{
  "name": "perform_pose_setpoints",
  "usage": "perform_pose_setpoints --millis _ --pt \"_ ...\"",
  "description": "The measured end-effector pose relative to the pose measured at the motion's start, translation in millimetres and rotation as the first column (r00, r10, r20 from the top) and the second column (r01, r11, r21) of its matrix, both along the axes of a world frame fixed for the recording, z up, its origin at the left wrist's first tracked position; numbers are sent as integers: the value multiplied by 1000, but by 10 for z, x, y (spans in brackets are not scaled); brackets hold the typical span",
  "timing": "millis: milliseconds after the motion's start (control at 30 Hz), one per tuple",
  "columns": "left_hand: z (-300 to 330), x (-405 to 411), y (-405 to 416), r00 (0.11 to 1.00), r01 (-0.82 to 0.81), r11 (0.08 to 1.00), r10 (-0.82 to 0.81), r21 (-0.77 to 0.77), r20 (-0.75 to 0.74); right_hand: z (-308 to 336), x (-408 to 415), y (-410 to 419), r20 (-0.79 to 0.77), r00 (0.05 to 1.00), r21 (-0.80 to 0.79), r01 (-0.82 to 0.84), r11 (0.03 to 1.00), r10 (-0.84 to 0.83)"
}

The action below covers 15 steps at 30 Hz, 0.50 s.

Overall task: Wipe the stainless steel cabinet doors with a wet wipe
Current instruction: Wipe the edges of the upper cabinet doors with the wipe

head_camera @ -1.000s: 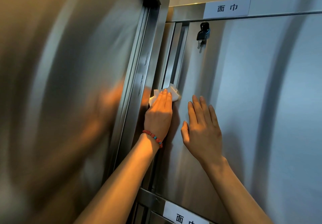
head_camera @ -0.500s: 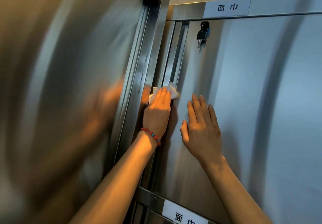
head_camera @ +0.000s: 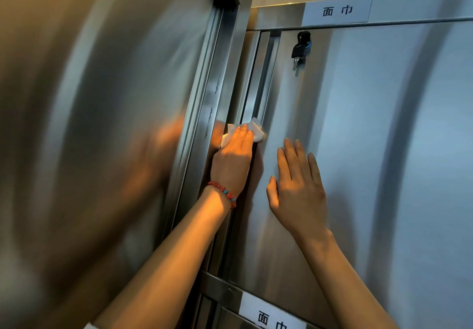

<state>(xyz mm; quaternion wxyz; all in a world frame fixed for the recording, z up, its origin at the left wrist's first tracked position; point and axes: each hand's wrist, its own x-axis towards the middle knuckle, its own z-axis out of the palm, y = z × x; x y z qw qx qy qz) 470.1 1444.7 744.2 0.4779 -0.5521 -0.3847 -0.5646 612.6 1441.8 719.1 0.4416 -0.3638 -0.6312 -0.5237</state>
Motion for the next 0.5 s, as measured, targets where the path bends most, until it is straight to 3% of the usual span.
perform_pose_setpoints --millis 267,500 --pt "-181 -11 -13 1000 18 1000 -18 -19 -12 -2 8 -22 0 1000 -4 0 1000 0" --pt "69 -47 -7 999 45 999 -45 6 -28 -1 3 -6 -4 1000 9 -9 1000 9"
